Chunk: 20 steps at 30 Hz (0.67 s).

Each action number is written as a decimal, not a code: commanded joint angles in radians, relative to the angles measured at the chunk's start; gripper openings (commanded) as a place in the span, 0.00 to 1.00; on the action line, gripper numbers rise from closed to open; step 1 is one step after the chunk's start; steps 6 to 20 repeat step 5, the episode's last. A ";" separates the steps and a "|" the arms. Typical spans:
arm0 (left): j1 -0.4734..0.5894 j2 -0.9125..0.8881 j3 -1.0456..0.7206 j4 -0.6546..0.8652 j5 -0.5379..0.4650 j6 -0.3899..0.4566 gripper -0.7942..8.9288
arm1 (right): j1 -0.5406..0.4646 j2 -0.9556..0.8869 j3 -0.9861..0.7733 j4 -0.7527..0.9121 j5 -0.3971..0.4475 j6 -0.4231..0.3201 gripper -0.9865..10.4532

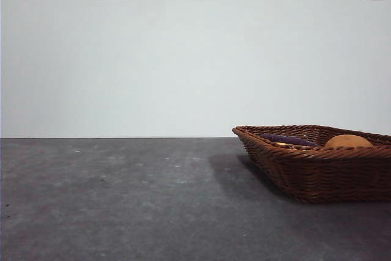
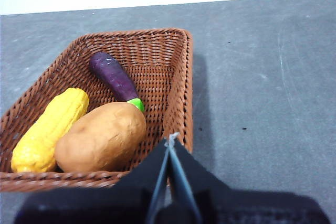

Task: Help me put the vegetables on the table into the basket

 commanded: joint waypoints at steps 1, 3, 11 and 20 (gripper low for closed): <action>0.003 0.000 -0.011 0.006 -0.002 -0.007 0.08 | 0.001 -0.001 -0.011 0.009 0.002 0.010 0.09; 0.003 0.000 -0.011 0.006 -0.002 -0.007 0.08 | 0.001 -0.001 -0.011 0.009 0.002 0.010 0.09; 0.003 0.000 -0.011 0.006 -0.002 -0.007 0.08 | 0.001 -0.001 -0.011 0.009 0.002 0.010 0.09; 0.003 0.000 -0.011 0.006 -0.002 -0.007 0.08 | 0.001 -0.001 -0.011 0.009 0.002 0.010 0.09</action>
